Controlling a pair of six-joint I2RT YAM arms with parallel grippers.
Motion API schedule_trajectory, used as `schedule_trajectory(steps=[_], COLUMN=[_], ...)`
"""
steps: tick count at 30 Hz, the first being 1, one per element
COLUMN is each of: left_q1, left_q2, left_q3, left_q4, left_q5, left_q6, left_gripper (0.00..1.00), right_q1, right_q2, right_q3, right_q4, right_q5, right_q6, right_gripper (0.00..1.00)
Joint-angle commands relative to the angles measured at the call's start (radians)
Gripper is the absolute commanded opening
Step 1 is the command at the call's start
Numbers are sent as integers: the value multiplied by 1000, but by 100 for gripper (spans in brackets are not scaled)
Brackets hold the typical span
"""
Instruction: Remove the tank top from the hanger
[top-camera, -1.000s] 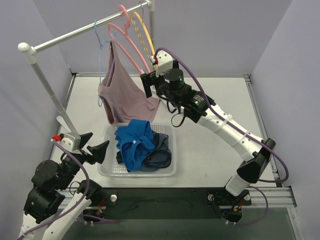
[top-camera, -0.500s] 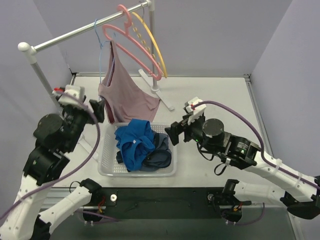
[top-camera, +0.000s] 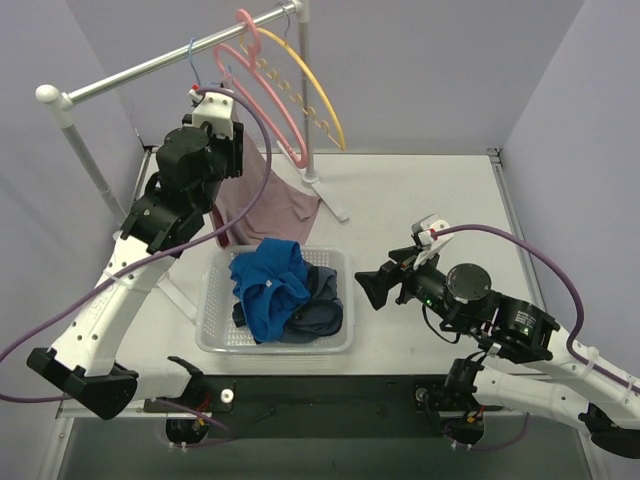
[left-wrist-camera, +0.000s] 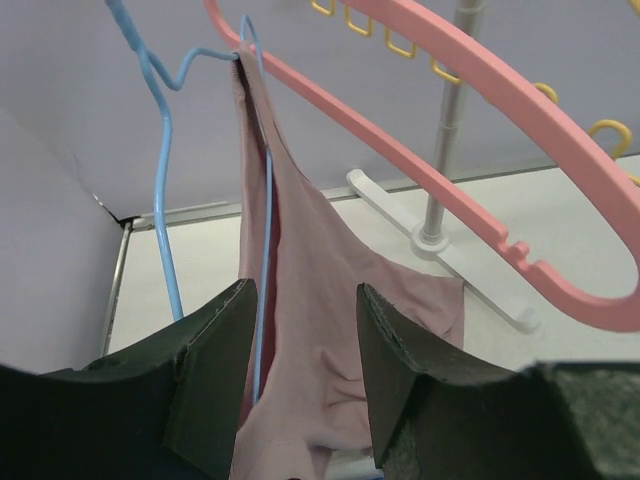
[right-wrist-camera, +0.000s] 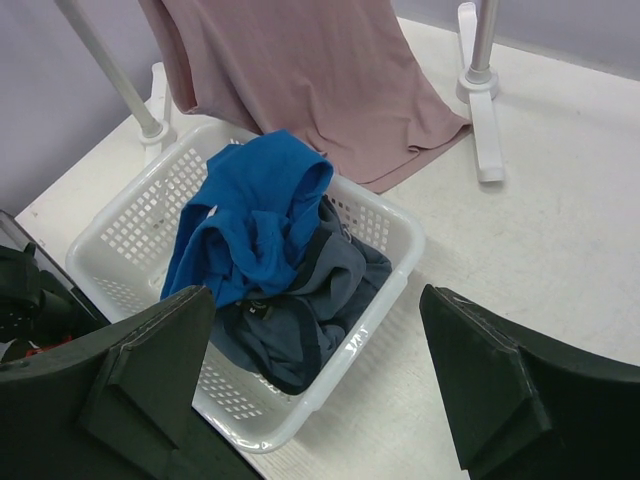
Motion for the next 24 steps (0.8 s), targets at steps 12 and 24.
schedule_trajectory(steps=[12,24], left_q1=[22,48], left_q2=[54,139], left_q3=[173,314], left_q4=[-67,-290], left_q5=[-30,-71], left_q6=[13,-68], left_gripper=[58,57], right_q1=[9,9], right_q2=[12,26], right_q3=[-11,-11], right_q4=[-3,-3], right_q5=[37,17], right_q6=[-1,28], right_gripper=[88,88])
